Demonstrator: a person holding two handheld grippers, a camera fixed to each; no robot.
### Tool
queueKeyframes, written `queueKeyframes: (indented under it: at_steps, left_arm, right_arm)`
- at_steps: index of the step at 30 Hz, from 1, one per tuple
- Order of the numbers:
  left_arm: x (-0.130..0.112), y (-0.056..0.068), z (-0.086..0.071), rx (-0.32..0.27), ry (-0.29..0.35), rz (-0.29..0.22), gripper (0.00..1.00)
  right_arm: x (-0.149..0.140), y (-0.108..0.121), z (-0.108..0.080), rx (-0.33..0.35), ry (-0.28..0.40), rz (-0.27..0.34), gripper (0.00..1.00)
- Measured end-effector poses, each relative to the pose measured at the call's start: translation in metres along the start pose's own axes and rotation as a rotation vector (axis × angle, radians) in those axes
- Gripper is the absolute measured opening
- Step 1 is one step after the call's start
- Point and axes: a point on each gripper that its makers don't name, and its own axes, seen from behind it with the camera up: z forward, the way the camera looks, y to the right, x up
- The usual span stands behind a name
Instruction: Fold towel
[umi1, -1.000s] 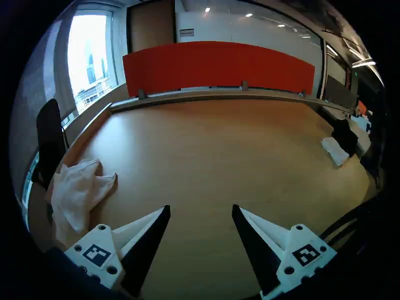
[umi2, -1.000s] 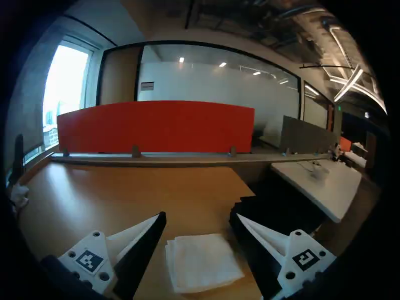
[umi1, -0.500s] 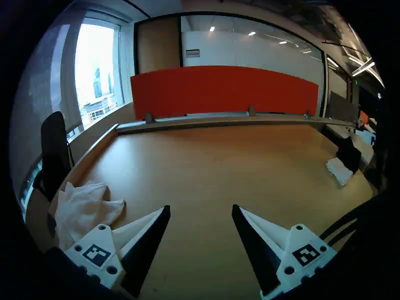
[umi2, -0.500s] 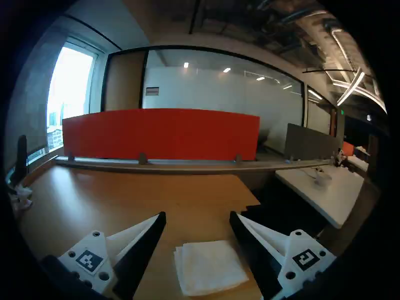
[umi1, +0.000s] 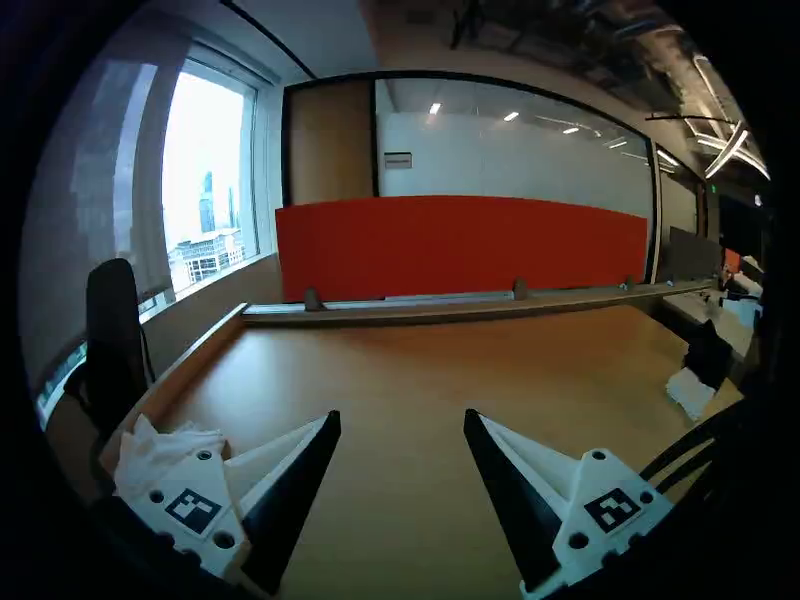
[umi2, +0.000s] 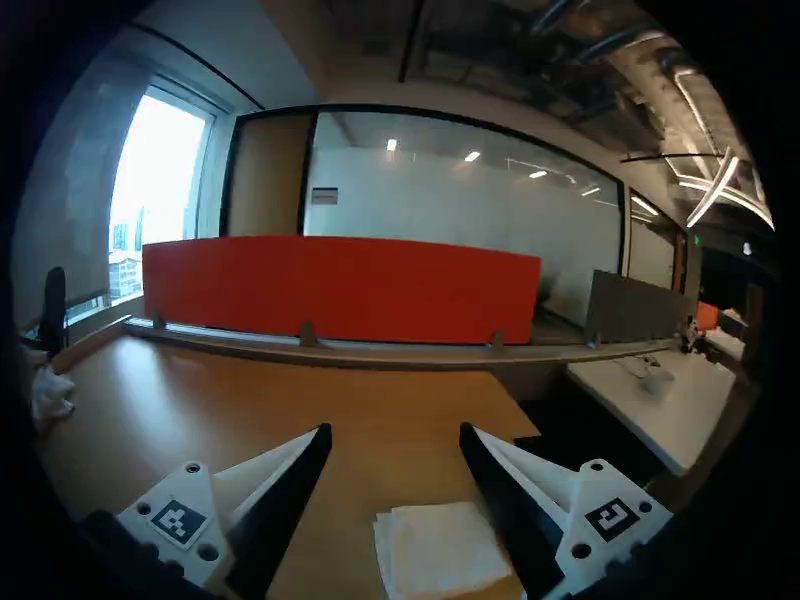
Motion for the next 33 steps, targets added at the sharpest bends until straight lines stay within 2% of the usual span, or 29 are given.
queueKeyframes:
  at_steps: [8, 17, 33]
  left_arm:
    - [0.035, 0.003, 0.015, -0.023, 0.074, 0.013, 0.91]
    - [0.06, 0.009, 0.02, -0.04, 0.128, 0.001, 0.91]
    - [0.083, -0.015, 0.019, 0.001, 0.182, 0.0, 0.91]
  right_arm:
    - [0.022, -0.023, 0.002, 0.025, 0.036, 0.011, 0.99]
    - [0.041, -0.051, 0.005, 0.052, 0.073, 0.029, 0.99]
    - [0.077, -0.105, 0.012, 0.081, 0.143, 0.061, 0.99]
